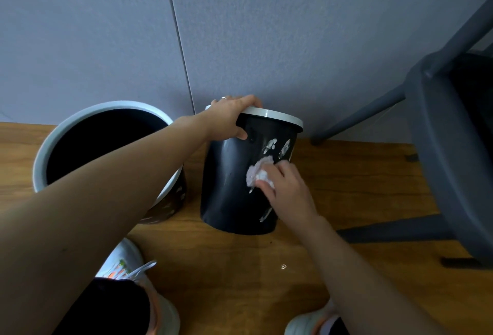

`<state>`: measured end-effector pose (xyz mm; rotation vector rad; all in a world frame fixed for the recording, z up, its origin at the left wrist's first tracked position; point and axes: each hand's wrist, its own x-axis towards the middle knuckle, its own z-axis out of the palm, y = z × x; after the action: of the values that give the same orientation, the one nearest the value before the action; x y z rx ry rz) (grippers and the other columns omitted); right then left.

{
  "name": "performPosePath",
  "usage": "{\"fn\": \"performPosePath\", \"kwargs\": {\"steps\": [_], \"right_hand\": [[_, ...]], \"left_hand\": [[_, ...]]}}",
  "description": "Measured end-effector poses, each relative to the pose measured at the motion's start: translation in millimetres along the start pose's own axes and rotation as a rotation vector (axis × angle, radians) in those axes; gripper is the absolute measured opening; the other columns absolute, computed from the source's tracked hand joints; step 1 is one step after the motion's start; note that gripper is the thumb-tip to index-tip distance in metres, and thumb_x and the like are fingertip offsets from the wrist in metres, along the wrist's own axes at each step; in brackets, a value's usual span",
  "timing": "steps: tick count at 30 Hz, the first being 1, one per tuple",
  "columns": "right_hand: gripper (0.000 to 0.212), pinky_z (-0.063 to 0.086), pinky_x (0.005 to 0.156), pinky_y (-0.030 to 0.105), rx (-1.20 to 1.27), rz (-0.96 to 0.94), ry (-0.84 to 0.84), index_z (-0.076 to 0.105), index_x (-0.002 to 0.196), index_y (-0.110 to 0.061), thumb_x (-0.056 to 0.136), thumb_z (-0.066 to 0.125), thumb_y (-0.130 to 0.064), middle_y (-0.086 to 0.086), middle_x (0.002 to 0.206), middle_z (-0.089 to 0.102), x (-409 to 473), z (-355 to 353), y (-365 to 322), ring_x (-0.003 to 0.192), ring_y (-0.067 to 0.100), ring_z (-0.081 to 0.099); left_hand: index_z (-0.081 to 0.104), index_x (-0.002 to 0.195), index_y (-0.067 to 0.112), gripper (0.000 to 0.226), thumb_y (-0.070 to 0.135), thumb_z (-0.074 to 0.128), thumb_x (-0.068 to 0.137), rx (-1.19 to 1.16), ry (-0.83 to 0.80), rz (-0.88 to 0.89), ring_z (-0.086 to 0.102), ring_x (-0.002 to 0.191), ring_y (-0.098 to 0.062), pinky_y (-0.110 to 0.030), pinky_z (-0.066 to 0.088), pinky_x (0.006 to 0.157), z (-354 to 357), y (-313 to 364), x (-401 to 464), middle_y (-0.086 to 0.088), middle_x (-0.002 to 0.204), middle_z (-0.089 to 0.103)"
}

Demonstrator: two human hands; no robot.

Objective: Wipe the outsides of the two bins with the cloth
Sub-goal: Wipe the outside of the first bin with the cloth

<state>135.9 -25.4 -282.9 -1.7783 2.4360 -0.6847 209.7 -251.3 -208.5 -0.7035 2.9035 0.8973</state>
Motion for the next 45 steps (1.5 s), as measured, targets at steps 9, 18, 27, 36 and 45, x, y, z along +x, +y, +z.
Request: {"fn": "performPosePath", "kwargs": {"steps": [9, 18, 27, 36, 45], "right_hand": [[0.030, 0.053, 0.066, 0.032, -0.061, -0.251, -0.293, 0.062, 0.113, -0.014, 0.089, 0.066, -0.030, 0.009, 0.103, 0.057, -37, 9, -11, 0.089, 0.023, 0.057], [0.032, 0.045, 0.069, 0.029, -0.061, 0.021, 0.078, 0.055, 0.122, -0.015, 0.096, 0.054, -0.034, 0.009, 0.107, 0.050, 52, -24, 4, 0.096, 0.022, 0.048], [0.030, 0.052, 0.074, 0.038, -0.096, -0.152, -0.282, 0.061, 0.116, -0.020, 0.091, 0.059, -0.038, 0.004, 0.106, 0.054, -2, -11, -3, 0.095, 0.019, 0.050], [0.026, 0.049, 0.074, 0.042, -0.114, 0.037, 0.129, 0.063, 0.108, -0.008, 0.092, 0.063, -0.028, 0.015, 0.097, 0.054, 72, -38, 5, 0.092, 0.034, 0.052], [0.023, 0.055, 0.067, 0.034, -0.120, -0.151, -0.033, 0.065, 0.110, -0.012, 0.091, 0.065, -0.025, 0.009, 0.099, 0.058, 16, -20, 1, 0.089, 0.022, 0.055]], "left_hand": [[0.045, 0.125, 0.032, 0.062, 0.019, 0.077, 0.074, 0.010, 0.003, 0.030, 0.043, 0.117, -0.024, -0.051, 0.033, 0.102, 2, 0, -1, 0.007, 0.119, 0.050], [0.044, 0.125, 0.031, 0.062, 0.019, 0.077, 0.074, 0.021, 0.012, 0.049, 0.043, 0.118, -0.025, -0.051, 0.033, 0.101, 4, -2, -2, 0.005, 0.124, 0.053], [0.044, 0.126, 0.031, 0.063, 0.019, 0.077, 0.073, 0.036, 0.014, 0.068, 0.043, 0.112, -0.023, -0.048, 0.033, 0.099, 6, -3, -1, 0.012, 0.112, 0.048], [0.041, 0.127, 0.034, 0.065, 0.022, 0.076, 0.074, 0.062, 0.017, 0.078, 0.044, 0.116, -0.024, -0.049, 0.034, 0.098, 9, -4, -1, 0.008, 0.125, 0.053], [0.041, 0.127, 0.035, 0.063, 0.021, 0.076, 0.076, 0.067, 0.018, 0.082, 0.044, 0.115, -0.023, -0.049, 0.031, 0.101, 9, -5, -2, 0.007, 0.125, 0.052]]}}
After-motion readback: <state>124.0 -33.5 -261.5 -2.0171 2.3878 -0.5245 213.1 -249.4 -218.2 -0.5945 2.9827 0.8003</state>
